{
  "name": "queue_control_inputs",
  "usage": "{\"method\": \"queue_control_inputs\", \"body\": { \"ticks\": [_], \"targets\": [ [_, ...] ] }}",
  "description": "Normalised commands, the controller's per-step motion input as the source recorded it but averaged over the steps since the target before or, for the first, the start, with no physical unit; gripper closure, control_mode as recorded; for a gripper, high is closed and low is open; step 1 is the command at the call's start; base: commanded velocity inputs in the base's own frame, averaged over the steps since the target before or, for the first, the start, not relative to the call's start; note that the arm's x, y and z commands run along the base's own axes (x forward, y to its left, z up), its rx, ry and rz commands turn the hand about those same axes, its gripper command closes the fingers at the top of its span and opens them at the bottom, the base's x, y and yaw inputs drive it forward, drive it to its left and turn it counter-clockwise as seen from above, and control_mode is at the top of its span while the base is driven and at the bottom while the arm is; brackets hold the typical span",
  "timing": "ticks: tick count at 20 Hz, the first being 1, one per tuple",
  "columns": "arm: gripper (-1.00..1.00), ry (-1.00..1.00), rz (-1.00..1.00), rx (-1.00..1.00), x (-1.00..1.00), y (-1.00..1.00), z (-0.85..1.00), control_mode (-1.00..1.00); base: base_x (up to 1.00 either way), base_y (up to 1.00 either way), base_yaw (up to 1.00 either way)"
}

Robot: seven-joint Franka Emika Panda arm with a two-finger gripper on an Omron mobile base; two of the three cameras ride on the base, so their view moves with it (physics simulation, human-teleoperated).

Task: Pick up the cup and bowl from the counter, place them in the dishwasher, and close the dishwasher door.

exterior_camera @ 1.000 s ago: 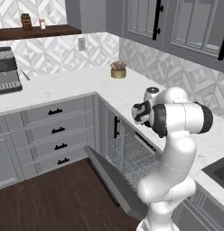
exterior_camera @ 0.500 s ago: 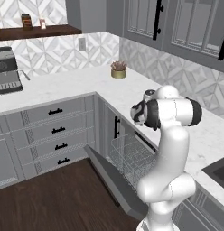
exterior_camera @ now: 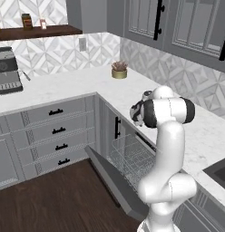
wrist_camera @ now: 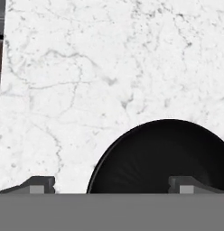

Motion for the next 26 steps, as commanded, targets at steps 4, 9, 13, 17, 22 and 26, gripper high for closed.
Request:
{"method": "queue_control_inputs", "body": {
  "ticks": [4,9,13,17,22,26],
  "targets": [
    [-1.00,0.06,0.00,0.00,0.11,-0.12,-0.31,-1.00,0.00,0.00,0.00],
    [1.00,0.07,0.00,0.00,0.07,0.00,-0.27,-1.00,0.00,0.00,0.00],
    [1.00,0.05,0.00,0.00,0.04,0.00,-0.26,-1.00,0.00,0.00,0.00],
    [1.00,0.03,0.00,0.00,0.00,0.05,-0.12,-1.00,0.00,0.00,0.00],
    [1.00,0.00,0.00,0.00,-0.06,0.17,0.07,-1.00,0.00,0.00,0.00],
    [1.00,0.00,0.03,0.00,-0.39,0.48,0.24,-1.00,0.00,0.00,0.00]
  ]
}}
